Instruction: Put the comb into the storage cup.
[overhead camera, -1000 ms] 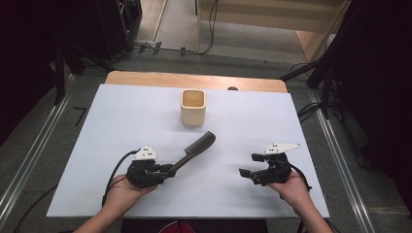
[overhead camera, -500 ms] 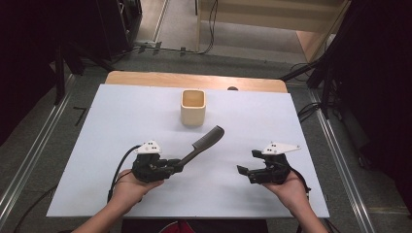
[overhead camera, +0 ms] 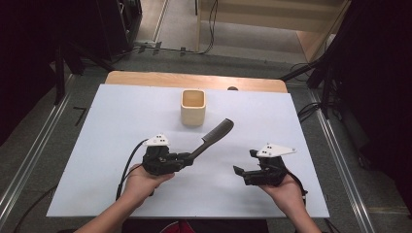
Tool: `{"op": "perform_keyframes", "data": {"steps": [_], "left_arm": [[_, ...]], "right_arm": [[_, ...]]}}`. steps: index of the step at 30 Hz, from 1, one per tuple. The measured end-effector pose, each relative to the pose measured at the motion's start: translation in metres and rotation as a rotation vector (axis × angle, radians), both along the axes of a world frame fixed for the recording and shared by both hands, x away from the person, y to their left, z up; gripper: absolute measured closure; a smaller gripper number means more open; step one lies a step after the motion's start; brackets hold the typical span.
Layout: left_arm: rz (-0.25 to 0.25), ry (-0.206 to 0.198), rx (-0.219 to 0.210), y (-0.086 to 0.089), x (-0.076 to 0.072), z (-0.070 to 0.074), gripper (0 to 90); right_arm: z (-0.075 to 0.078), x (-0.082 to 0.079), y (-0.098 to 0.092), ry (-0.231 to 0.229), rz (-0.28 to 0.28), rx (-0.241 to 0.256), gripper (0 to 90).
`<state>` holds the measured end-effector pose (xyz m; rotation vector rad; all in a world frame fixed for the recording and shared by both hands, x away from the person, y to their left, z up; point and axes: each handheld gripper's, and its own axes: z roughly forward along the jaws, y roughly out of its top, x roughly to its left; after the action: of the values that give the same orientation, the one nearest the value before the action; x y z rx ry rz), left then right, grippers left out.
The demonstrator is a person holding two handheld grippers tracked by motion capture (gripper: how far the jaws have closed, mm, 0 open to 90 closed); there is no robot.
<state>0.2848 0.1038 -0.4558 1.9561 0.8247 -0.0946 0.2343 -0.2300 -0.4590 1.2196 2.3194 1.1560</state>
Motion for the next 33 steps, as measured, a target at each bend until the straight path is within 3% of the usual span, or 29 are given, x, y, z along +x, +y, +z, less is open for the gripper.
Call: {"op": "perform_keyframes", "data": {"steps": [4,13,24,33], "left_arm": [[0.004,0.014,-0.023,-0.009,0.005,-0.001,73.6],[0.017,0.043,-0.080,-0.032,0.018,-0.007,73.6],[0.053,0.058,-0.134,-0.050,0.026,-0.016,73.6],[0.104,0.035,-0.180,-0.065,0.027,-0.023,73.5]], "right_arm": [[0.001,0.001,-0.002,0.026,-0.027,0.036,14.2],[0.003,0.001,0.003,0.029,-0.041,0.028,18.8],[0.006,0.005,0.007,0.058,-0.090,0.067,18.8],[0.011,0.010,0.013,0.075,-0.132,0.103,19.3]]}}
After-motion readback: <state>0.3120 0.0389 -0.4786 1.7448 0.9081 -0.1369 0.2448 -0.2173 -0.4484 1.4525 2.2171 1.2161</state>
